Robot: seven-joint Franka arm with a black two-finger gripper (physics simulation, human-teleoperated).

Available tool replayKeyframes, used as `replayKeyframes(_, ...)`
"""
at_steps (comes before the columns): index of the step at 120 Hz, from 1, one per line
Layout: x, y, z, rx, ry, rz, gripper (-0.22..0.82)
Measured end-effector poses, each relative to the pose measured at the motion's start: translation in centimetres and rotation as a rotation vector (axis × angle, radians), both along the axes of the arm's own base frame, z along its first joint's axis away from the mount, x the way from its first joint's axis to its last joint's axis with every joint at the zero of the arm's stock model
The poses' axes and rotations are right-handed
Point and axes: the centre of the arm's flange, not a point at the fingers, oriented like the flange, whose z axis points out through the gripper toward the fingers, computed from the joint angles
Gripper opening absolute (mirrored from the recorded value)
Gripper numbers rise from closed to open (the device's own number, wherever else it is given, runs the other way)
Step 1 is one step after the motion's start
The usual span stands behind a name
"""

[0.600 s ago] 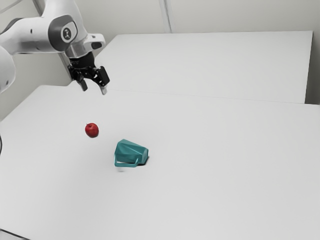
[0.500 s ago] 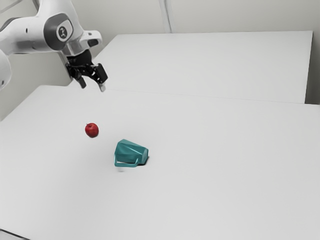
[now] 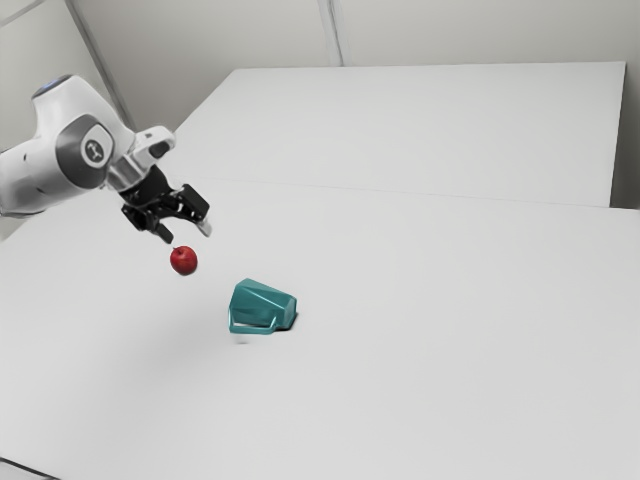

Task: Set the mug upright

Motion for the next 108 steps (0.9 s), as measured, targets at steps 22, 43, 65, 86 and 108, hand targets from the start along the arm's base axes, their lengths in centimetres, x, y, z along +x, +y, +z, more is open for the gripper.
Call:
replayKeyframes(22,-0.4,0.0,-3.6,-0.144,-0.047,0.132,0.6)
replayKeyframes(43,-0.7,0.3,-6.8,-0.281,-0.1,0.202,0.6)
replayKeyframes(65,-1.2,0.1,-10.1,-0.335,-0.124,0.185,0.59)
replayKeyframes(86,-1.0,-0.6,-12.5,-0.362,-0.153,0.136,0.59)
replayKeyframes(108,-1.4,-1.8,-14.2,-0.366,-0.178,0.048,0.59)
